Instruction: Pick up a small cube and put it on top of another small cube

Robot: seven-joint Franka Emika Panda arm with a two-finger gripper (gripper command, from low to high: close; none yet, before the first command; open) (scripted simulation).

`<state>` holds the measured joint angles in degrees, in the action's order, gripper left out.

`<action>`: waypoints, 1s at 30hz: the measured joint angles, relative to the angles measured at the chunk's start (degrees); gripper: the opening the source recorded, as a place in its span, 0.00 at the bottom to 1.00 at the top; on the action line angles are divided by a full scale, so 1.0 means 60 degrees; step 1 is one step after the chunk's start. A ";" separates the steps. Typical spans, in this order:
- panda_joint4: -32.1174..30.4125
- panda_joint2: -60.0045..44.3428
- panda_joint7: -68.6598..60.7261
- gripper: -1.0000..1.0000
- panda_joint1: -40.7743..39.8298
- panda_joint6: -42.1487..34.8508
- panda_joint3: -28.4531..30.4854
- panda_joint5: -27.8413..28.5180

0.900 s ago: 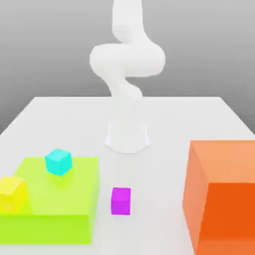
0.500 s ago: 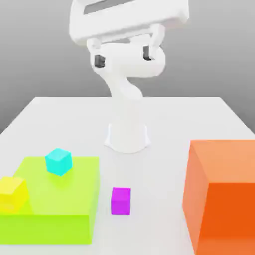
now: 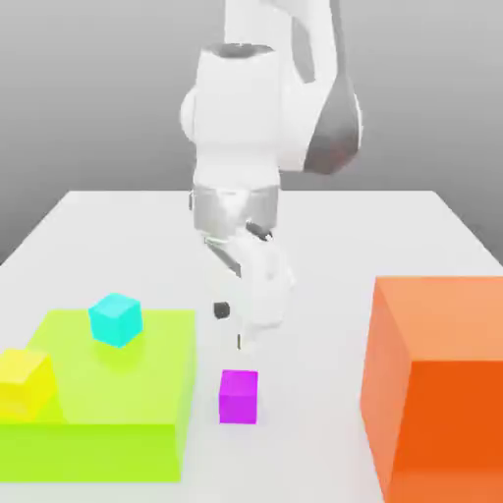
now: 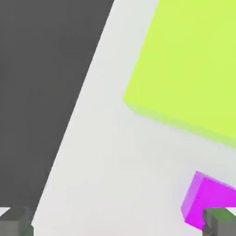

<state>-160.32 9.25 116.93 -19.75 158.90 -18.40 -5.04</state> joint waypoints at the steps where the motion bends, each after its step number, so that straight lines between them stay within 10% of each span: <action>1: -0.0161 -0.0213 0.0462 0.50 -0.0076 0.0155 -0.0058 0.0059; 7: -0.0815 -0.1706 0.3143 0.50 -0.0416 0.1257 -0.0052 0.1114; 13: -0.0454 -0.3761 0.4764 0.50 0.1440 0.2885 0.2312 0.3193; 14: -0.0419 -0.3953 0.4824 0.00 0.1657 0.3045 0.2546 0.3267; 21: -0.0424 -0.3926 0.4801 0.00 0.1673 0.3045 0.2554 0.3237; 30: -0.0699 -0.1441 0.2574 0.00 0.1224 0.0890 0.1322 0.0797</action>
<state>-164.52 0.60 132.37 -12.40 164.24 -10.47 -0.25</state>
